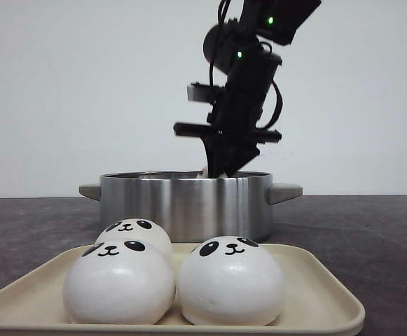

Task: Steam buns
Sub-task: 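Lift the bun with the right gripper and drop it into the steamer, then lower the left gripper onto the farther remaining bun and grasp it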

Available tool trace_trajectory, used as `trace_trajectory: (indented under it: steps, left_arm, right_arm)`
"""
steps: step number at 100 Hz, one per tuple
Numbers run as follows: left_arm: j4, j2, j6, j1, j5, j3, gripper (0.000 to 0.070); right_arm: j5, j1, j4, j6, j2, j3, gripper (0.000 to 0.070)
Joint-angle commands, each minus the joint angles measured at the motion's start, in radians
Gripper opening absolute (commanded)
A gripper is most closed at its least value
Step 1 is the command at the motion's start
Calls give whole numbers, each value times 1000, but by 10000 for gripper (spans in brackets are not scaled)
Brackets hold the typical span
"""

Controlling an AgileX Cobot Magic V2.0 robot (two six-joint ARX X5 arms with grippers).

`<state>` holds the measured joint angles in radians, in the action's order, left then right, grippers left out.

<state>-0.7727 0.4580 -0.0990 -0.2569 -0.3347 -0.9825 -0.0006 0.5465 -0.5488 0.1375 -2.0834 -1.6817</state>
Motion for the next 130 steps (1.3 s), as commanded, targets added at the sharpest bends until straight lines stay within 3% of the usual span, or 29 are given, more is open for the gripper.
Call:
trace_trajectory:
  steps: [1,10,28,40,62,76,81,89,100,112,130]
  left_arm:
    - [-6,6,5,-3,6,-17,516]
    - [-25,6,5,-3,6,-17,516]
    - [-52,6,5,-3,5,-17,516]
    - [-52,6,5,-3,5,-17,516]
    - [-52,6,-2,-3,5,-17,515]
    - [-53,8,-48,-3,2,-17,516]
    - [-55,15,-55,-3,1,-17,516]
    - [-66,42,-78,-3,1,-17,516]
    - [-90,119,-122,-10,-13,-17,519]
    - [-92,231,-163,-42,-93,-17,516]
    - [-92,425,-227,-138,-85,-17,517]
  right_arm:
    - [1,4,18,-6,-27,-14,0]
    - [1,5,25,-6,-30,-14,33]
    - [1,3,15,-6,-30,-14,289]
    - [2,3,-2,-3,-30,-14,363]
    - [4,4,-11,22,-27,-18,362]
    - [-32,4,-101,36,4,-72,353]
    - [-43,6,-148,33,34,-94,267]
    - [-53,21,-195,30,107,-114,0]
    - [-50,57,-217,16,258,-114,6]
    - [-40,114,-219,4,449,-114,6]
    - [8,209,-234,16,719,-114,6]
